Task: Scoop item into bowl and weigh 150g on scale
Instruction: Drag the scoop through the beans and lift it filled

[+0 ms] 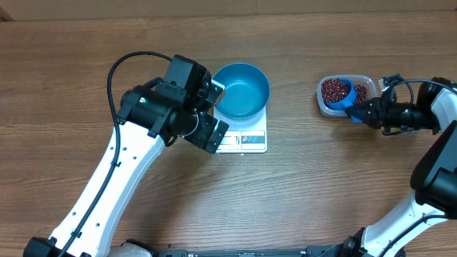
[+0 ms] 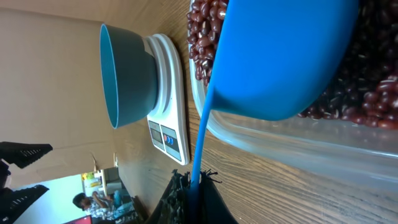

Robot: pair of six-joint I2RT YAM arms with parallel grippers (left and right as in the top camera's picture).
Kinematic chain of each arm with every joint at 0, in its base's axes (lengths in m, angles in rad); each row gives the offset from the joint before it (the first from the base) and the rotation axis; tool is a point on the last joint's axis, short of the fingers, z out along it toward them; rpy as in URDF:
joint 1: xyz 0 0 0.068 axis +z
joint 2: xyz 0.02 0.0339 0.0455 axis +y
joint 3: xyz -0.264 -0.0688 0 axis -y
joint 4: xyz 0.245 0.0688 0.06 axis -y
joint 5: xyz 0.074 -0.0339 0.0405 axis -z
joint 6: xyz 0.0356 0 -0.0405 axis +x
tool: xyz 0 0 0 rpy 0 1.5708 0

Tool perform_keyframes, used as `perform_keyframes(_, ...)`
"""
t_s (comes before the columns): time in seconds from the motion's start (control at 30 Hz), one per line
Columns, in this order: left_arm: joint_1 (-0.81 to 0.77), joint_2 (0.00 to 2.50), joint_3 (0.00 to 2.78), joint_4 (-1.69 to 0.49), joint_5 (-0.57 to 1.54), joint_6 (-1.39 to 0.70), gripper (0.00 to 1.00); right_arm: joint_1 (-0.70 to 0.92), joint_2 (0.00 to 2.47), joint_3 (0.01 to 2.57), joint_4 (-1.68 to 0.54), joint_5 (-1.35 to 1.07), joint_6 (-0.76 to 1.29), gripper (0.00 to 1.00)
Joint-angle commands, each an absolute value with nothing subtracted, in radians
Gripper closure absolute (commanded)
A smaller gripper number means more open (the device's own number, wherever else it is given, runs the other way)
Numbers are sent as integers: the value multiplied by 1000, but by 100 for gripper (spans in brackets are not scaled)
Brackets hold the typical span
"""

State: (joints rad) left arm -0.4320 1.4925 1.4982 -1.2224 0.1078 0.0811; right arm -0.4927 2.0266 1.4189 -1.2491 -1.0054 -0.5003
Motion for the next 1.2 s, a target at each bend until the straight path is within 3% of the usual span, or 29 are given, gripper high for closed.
perform_keyframes(0.0, -439, 1498, 1502, -1219, 101, 78, 0, -518, 2026, 1419, -1250, -1061, -521, 96)
perform_keyframes(0.77, -439, 1497, 1502, -1219, 101, 78, 1, -553, 2026, 1419, -1282, -1180, -561, 96)
perform_keyframes(1.17, -439, 1498, 1502, -1219, 101, 78, 1, -652, 2026, 1419, -1448, -1201, -756, 96)
